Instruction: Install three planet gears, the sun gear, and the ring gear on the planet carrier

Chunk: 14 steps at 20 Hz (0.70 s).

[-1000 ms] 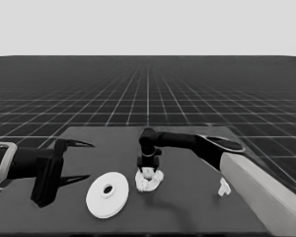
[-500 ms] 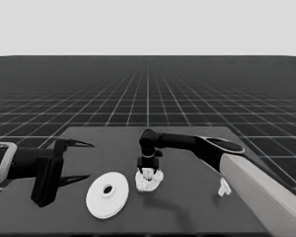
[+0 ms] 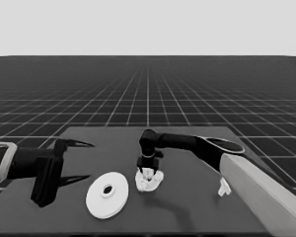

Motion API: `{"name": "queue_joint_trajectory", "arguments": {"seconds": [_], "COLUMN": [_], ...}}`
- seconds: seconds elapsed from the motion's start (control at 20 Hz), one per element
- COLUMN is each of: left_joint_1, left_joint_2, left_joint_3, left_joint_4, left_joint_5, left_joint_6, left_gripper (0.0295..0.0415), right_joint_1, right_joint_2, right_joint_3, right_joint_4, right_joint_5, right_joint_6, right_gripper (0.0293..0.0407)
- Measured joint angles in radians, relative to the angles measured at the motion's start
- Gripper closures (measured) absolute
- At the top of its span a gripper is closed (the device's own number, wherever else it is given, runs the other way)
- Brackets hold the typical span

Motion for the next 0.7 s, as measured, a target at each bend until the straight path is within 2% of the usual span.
{"name": "queue_joint_trajectory", "arguments": {"seconds": [0.7], "left_joint_1": [0.000], "left_joint_2": [0.000], "left_joint_3": [0.000], "left_joint_4": [0.000], "left_joint_5": [0.000], "left_joint_6": [0.000], "left_gripper": [0.0326], "right_joint_1": [0.000], "right_joint_2": [0.000], "right_joint_3": [0.000], "right_joint_4": [0.000], "right_joint_5": [0.000], "right_joint_6": [0.147], "right_gripper": [0.0390]}}
